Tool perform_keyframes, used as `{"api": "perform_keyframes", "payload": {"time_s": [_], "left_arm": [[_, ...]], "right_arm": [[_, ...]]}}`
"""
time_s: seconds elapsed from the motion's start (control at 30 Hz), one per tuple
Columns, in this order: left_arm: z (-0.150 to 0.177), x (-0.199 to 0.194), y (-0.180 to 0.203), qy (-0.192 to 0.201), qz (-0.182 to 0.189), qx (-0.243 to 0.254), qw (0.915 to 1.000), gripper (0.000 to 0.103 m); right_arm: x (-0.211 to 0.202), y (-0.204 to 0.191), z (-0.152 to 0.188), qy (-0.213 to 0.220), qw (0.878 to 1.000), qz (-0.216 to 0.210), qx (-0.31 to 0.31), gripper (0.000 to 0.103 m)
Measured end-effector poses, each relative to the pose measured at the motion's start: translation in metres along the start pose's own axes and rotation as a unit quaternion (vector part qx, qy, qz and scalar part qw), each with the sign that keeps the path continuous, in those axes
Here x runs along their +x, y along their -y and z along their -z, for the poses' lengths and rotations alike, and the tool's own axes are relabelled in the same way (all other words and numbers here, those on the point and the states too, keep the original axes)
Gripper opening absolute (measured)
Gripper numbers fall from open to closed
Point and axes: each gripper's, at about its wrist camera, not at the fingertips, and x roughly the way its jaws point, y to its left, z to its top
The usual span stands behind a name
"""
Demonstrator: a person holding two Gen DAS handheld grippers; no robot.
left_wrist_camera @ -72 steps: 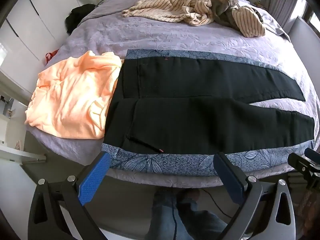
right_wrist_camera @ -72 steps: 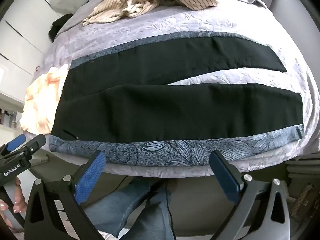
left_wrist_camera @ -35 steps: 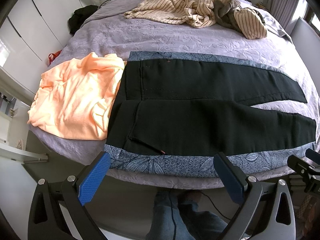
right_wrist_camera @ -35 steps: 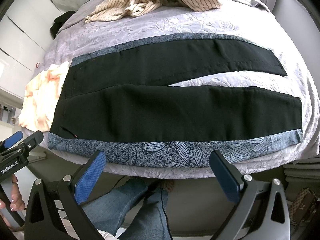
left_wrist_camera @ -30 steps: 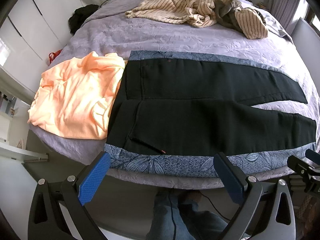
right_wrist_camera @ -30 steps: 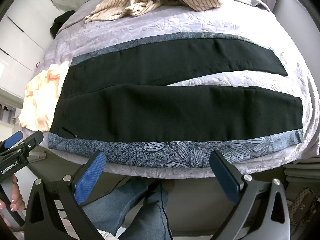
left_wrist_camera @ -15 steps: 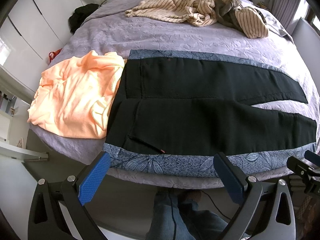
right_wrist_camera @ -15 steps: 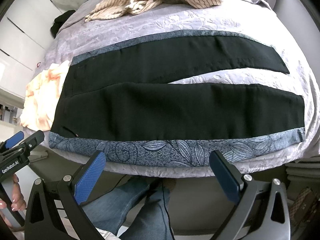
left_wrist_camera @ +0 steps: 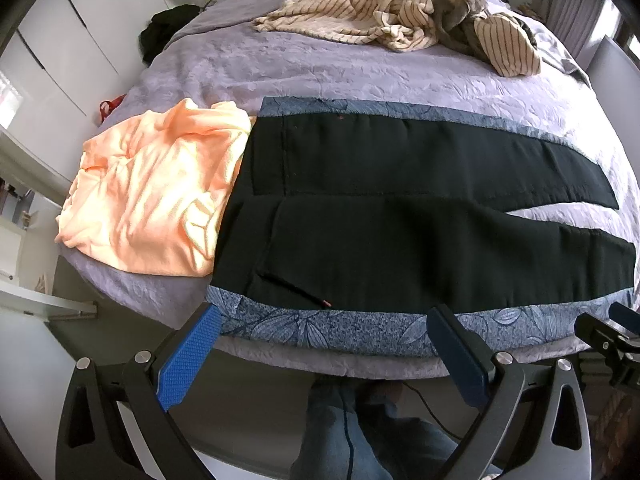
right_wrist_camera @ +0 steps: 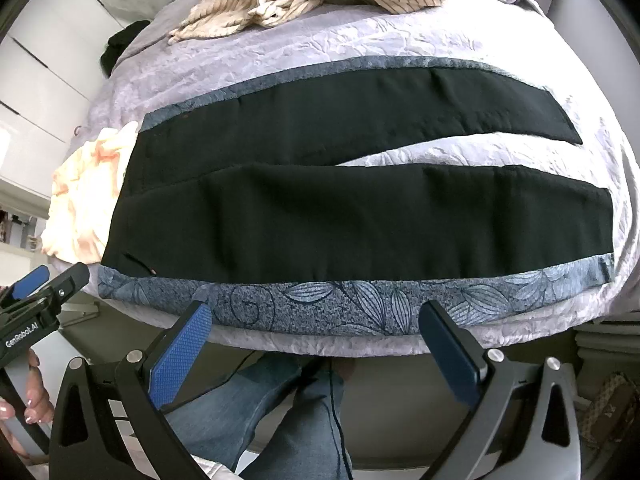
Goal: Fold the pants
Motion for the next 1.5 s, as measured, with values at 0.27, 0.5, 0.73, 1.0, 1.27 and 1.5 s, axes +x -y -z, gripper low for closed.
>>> {"api": "perform_keyframes", "payload": {"time_s": [0.27,0.5,0.73,1.0,1.27,1.5], "left_arm": [[-0.003,0.000,0.000,0.002,-0.001,-0.002,1.0000,0.103],[-0.005,0.001,0.001,-0.002,0.003,-0.002,1.0000,0.103],[-0.001,0.020,-0.027,0.001,0.054,-0.046,0.9975,0.103],[0.052,0.098,-0.074,-0.081,0.168,-0.137,0.9729,0.103],[0.065,0.148,-0.076,-0.083,0.225,-0.206,0.9487,0.103],[0.033,0.139,-0.077,-0.042,0.265,-0.228,0.9360,0.102]], "right_arm": [[0.000,0.001,-0.003,-0.001,1.000,-0.003,0.005,0.103],[0.001,0.002,-0.003,-0.001,1.000,-0.005,0.007,0.103],[0.019,0.027,-0.004,-0.013,0.987,-0.146,0.072,0.103],[0.111,0.069,0.040,-0.099,0.906,-0.342,0.228,0.076],[0.159,0.075,0.065,-0.098,0.895,-0.345,0.264,0.076],[0.129,0.052,0.016,-0.013,0.891,-0.387,0.237,0.076]]}}
